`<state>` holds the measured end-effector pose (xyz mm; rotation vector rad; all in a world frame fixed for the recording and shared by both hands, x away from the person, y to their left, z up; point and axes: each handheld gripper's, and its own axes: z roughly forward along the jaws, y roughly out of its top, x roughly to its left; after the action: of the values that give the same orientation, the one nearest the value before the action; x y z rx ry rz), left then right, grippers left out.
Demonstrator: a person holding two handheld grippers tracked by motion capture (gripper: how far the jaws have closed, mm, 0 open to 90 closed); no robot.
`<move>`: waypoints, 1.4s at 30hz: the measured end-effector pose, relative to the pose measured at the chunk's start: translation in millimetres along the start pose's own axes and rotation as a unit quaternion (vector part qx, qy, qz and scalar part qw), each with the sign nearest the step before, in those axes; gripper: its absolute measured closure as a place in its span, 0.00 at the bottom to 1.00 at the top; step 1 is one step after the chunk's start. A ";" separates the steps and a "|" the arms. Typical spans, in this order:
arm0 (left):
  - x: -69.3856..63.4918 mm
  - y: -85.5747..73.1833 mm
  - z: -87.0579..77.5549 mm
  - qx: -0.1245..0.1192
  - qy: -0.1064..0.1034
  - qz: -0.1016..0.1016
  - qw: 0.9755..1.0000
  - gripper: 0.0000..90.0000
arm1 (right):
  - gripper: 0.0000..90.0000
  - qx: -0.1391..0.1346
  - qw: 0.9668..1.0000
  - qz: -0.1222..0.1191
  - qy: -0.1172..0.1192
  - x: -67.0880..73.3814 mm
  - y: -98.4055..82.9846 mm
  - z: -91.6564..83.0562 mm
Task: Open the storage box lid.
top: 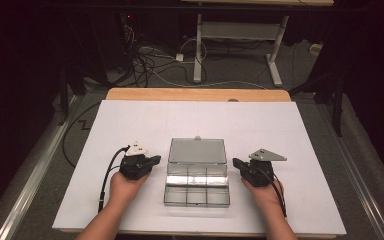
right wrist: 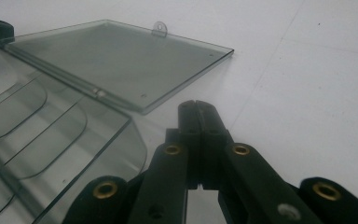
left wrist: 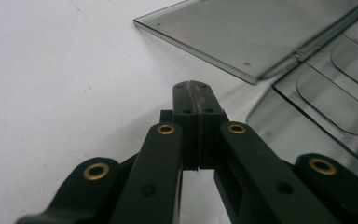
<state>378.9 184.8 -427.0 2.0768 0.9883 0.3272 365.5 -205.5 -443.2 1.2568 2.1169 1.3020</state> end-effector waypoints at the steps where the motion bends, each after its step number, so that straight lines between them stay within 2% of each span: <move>1: -1.5 -2.2 -2.6 -0.003 -0.001 0.001 1.000 0.97 | 1.00 -0.002 1.000 -0.001 0.002 1.0 -1.6 -2.2; 9: -10.0 -21.1 -24.2 -0.022 -0.009 0.003 1.000 0.97 | 1.00 -0.009 1.000 -0.012 0.005 8.4 -13.2 -20.0; 13: -15.3 -33.2 -33.1 -0.017 -0.010 0.012 1.000 0.97 | 1.00 -0.010 1.000 -0.013 0.010 12.8 -19.7 -29.6; 16: -19.2 -40.7 -41.3 -0.029 -0.010 0.013 0.999 0.97 | 1.00 -0.004 1.000 -0.022 0.009 16.4 -24.6 -36.7; 21: -21.3 -47.2 -46.1 -0.029 -0.014 0.013 0.999 0.97 | 1.00 -0.014 1.000 -0.025 0.004 22.0 -34.4 -46.5; 22: -21.0 -48.0 -46.1 -0.030 -0.016 0.011 0.999 0.95 | 1.00 -0.020 0.999 -0.027 0.002 23.0 -36.9 -47.8; 24: -20.5 -48.5 -45.3 -0.031 -0.021 0.009 0.999 0.91 | 0.99 -0.015 0.999 -0.035 0.004 23.7 -38.2 -48.7; 28: -20.8 -46.1 -46.6 -0.033 -0.018 0.024 0.999 0.83 | 0.91 -0.012 1.000 -0.025 0.010 21.0 -39.4 -49.2; 29: -20.1 -45.4 -46.9 -0.035 -0.021 0.025 0.999 0.80 | 0.89 -0.013 0.999 -0.030 0.013 19.6 -39.9 -48.3; 32: -17.8 -44.9 -45.0 -0.035 -0.022 0.025 0.999 0.66 | 0.79 -0.012 1.000 -0.018 0.016 16.8 -40.8 -47.8; 38: -18.4 -46.3 -42.0 -0.031 -0.009 0.039 0.999 0.43 | 0.59 -0.014 0.999 -0.026 0.018 14.4 -41.4 -50.1; 42: -18.4 -46.4 -41.3 -0.029 -0.018 0.036 0.999 0.30 | 0.46 -0.016 0.999 -0.028 0.011 13.0 -41.7 -53.0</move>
<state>320.2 211.6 -433.3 2.0616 0.8732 0.3498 301.8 -230.5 -449.3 1.1666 2.1228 1.3267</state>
